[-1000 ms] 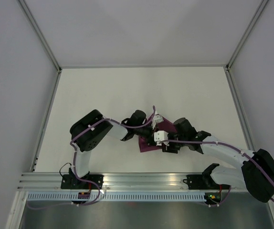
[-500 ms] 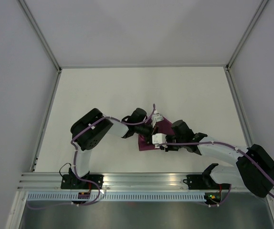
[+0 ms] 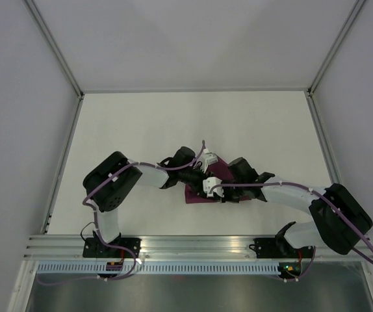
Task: Fold the napkin, place the utensils inside, and roll it up
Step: Roll the napkin with the utensil
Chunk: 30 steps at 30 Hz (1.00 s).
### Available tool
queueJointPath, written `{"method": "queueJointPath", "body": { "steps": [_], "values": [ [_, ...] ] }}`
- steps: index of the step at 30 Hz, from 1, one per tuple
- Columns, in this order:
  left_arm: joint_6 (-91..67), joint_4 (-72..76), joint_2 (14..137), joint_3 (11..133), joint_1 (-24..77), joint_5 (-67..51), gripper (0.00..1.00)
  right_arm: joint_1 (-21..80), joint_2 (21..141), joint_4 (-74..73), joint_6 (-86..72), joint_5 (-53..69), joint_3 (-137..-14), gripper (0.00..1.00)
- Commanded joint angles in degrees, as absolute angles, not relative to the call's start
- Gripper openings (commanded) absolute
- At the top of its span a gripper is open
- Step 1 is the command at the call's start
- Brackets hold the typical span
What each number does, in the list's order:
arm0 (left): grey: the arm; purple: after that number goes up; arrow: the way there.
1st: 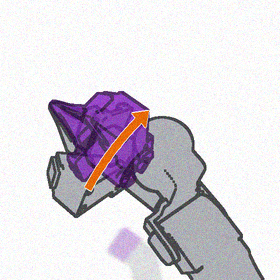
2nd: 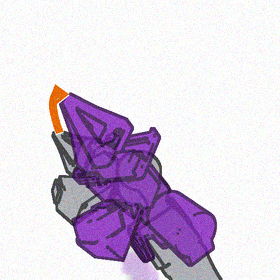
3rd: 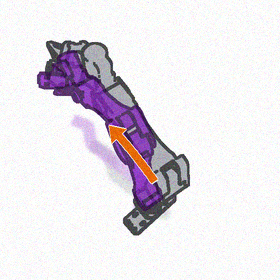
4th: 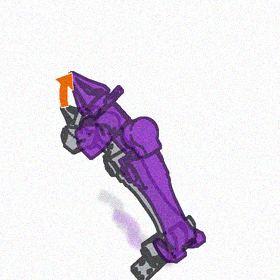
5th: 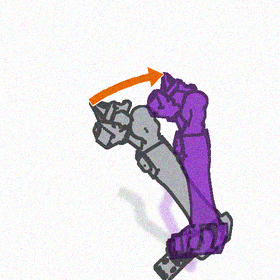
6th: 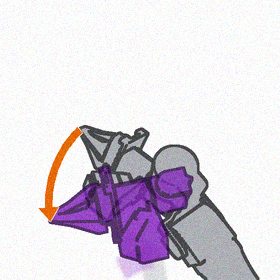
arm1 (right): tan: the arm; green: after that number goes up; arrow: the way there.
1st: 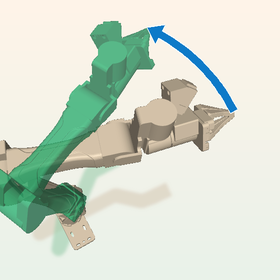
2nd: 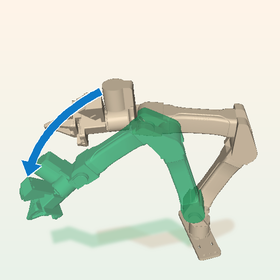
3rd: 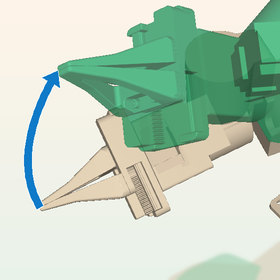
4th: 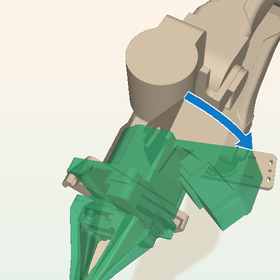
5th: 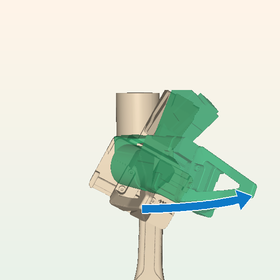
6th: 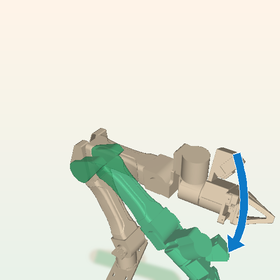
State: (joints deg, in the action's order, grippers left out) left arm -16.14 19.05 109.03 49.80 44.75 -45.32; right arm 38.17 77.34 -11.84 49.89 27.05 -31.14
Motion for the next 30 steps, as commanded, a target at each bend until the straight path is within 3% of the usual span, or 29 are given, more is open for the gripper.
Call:
{"method": "queueJointPath", "body": {
  "steps": [1, 12, 19, 26, 30],
  "values": [
    [-15.5, 16.8, 103.5, 47.5, 44.7, -37.9, 0.59, 36.0, 82.1, -22.5, 51.7, 30.4, -32.2, 0.04],
    [-15.4, 28.4, 87.8, 33.8, 44.1, -16.0, 0.57, 27.3, 96.7, -39.9, 60.1, 40.3, -45.8, 0.04],
    [-6.5, 33.6, 78.2, 27.5, 50.5, -4.5, 0.59, 24.3, 107.9, -49.1, 64.2, 42.7, -55.3, 0.03],
    [5.5, 23.7, 82.8, 35.0, 61.3, 6.7, 0.6, 23.4, 113.8, -51.2, 62.1, 42.8, -61.3, 0.04],
    [14.5, 25.7, 87.8, 36.7, 66.1, 9.6, 0.61, 23.2, 115.9, -51.9, 60.8, 42.5, -63.4, 0.04]
  ]
}}
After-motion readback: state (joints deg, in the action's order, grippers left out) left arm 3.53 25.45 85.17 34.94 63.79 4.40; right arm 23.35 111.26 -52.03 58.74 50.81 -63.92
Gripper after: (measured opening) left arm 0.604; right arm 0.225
